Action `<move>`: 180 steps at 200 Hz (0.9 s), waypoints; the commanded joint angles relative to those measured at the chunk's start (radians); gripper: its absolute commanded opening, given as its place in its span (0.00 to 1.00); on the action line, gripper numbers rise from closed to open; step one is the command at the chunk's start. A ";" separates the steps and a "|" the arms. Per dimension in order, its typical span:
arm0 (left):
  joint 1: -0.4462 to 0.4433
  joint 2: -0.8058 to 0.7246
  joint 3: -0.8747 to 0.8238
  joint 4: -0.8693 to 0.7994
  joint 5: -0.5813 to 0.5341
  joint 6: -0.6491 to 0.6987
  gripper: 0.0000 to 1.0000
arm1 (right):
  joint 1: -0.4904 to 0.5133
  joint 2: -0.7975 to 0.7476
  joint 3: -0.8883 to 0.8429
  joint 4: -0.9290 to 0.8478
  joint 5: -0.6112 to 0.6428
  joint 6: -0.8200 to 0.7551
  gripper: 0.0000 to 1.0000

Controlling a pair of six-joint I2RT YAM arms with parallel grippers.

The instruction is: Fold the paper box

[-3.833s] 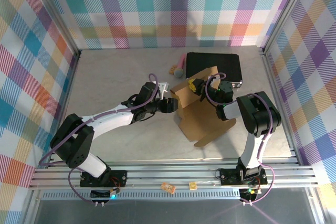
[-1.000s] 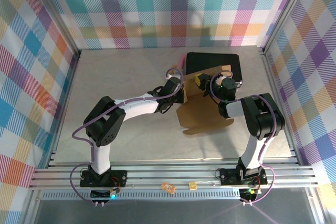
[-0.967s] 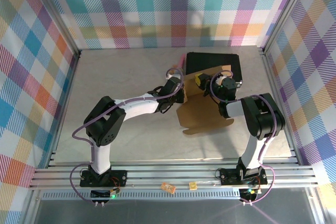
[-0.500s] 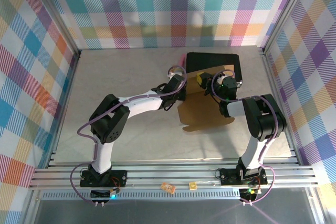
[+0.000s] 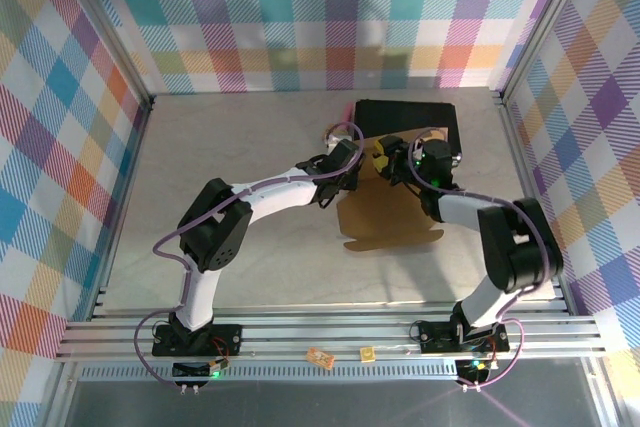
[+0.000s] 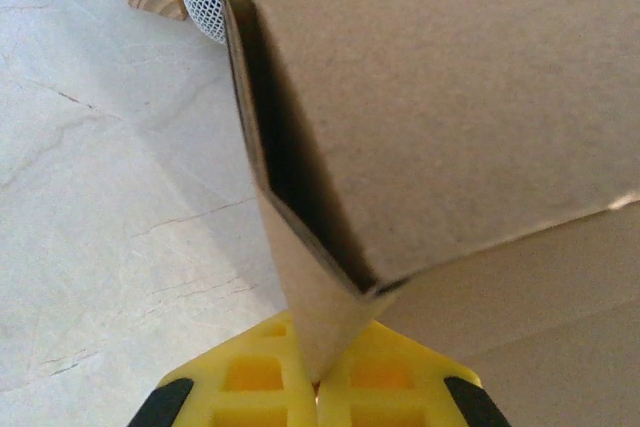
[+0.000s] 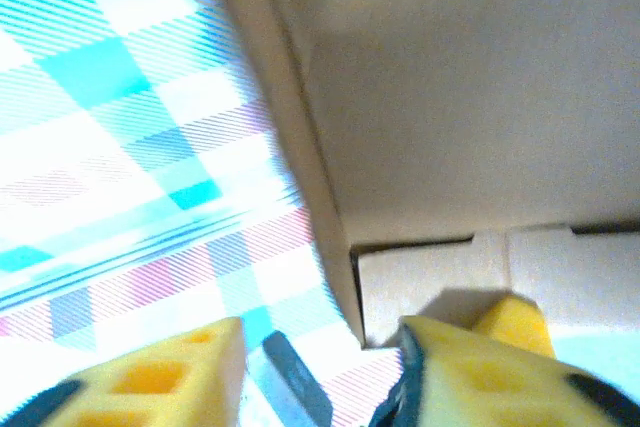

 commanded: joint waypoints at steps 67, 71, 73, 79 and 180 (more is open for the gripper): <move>0.110 -0.080 0.008 -0.449 0.229 0.081 0.00 | -0.061 -0.350 0.273 -0.908 0.098 -0.808 0.65; 0.123 -0.084 0.014 -0.465 0.262 0.088 0.00 | -0.061 -0.349 0.285 -0.942 0.101 -0.848 0.65; 0.129 -0.085 0.019 -0.477 0.272 0.089 0.00 | -0.061 -0.348 0.291 -0.960 0.103 -0.866 0.65; 0.146 -0.086 0.038 -0.521 0.297 0.096 0.00 | -0.063 -0.345 0.304 -1.012 0.108 -0.913 0.65; 0.302 -0.180 0.095 -0.776 0.511 0.229 0.00 | -0.139 -0.191 0.246 -1.144 -0.195 -1.256 0.62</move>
